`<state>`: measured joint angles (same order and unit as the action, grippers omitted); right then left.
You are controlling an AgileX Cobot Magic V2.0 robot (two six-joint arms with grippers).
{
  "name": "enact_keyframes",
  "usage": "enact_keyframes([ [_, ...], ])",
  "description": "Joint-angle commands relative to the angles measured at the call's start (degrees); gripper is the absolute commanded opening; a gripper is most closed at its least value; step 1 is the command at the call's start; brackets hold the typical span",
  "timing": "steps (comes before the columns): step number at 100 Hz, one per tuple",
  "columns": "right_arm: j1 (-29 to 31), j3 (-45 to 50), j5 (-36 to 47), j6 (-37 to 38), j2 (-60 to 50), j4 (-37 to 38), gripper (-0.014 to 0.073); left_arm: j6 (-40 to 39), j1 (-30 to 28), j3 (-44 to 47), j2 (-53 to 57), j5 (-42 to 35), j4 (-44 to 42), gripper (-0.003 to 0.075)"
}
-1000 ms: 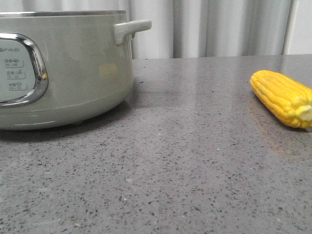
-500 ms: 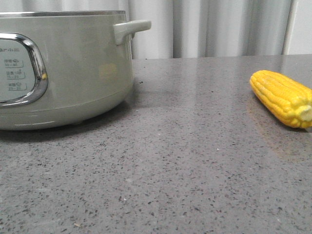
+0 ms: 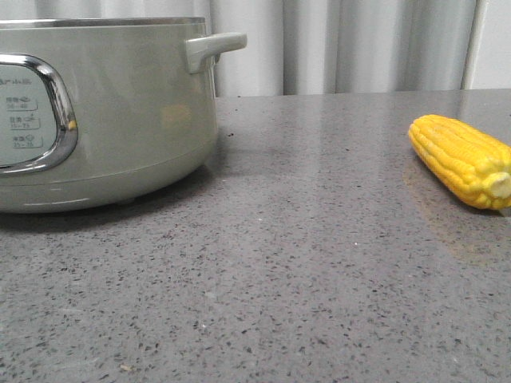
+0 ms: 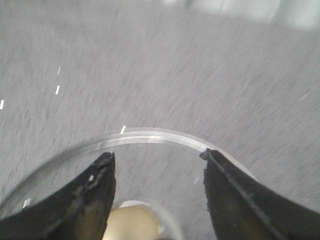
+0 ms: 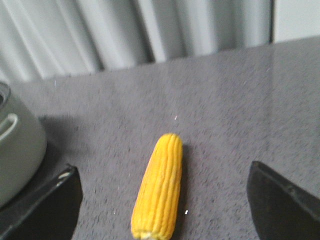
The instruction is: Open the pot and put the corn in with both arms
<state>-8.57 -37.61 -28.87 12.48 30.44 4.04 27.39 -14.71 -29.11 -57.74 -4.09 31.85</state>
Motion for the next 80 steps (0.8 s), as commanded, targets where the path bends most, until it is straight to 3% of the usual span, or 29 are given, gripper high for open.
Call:
enact_keyframes([
  [1,-2.2,-5.6,-0.5,-2.1,7.4,0.4,0.0559,-0.2,3.2,-1.9,4.7,-6.0,0.5,0.0347],
  [26,-4.5,-21.8,-17.4,-5.2,32.2,2.3,0.0559,-0.2,12.1,-1.9,19.8,2.0,0.5,0.0347],
  [57,-4.3,-31.4,-18.7,-5.1,53.8,4.3,0.0535,-0.2,13.7,-1.9,33.6,12.0,-0.2,0.0347],
  [71,-4.3,-31.8,-18.6,-4.0,58.4,4.4,0.0447,-0.2,13.7,-1.9,35.6,14.8,-0.2,0.0347],
  [80,-4.3,-31.9,-18.9,-3.5,59.0,4.2,0.0286,-0.2,13.7,-1.9,35.7,15.9,-0.2,0.0347],
])
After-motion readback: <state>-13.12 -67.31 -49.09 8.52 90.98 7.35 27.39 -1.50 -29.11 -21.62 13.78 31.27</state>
